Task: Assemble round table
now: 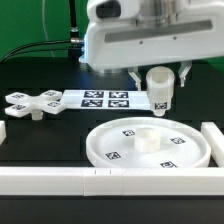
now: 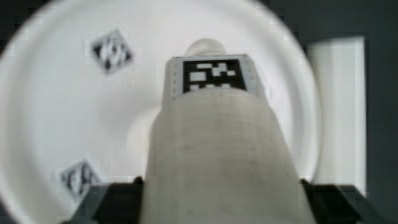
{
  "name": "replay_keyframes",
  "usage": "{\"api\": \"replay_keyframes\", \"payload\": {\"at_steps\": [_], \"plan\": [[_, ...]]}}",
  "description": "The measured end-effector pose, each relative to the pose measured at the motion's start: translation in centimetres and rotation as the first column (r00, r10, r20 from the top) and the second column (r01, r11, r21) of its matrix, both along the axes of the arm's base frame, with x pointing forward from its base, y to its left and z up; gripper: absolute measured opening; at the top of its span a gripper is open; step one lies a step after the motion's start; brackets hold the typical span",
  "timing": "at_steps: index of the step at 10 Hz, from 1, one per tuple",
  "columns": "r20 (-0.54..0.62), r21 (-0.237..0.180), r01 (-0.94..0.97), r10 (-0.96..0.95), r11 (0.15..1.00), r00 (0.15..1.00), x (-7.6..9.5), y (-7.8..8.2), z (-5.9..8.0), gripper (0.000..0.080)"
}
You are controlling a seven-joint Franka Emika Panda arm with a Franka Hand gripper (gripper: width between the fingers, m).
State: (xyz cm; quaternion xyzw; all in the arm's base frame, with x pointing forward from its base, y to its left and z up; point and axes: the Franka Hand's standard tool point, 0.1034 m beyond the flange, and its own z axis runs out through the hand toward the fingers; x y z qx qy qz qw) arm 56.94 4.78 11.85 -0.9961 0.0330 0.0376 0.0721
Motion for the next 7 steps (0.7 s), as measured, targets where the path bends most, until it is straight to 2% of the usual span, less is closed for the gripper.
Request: {"api": "replay_keyframes", "payload": {"at_steps": [4, 7], "plan": [[0.266, -0.038, 0.034, -0.023, 0.999, 0.964, 0.99, -0.51, -0.36, 0.0409], [0.282, -0.052, -0.002, 0.016, 0.999, 0.959, 0.69, -0.71, -0.64, 0.0409]]}}
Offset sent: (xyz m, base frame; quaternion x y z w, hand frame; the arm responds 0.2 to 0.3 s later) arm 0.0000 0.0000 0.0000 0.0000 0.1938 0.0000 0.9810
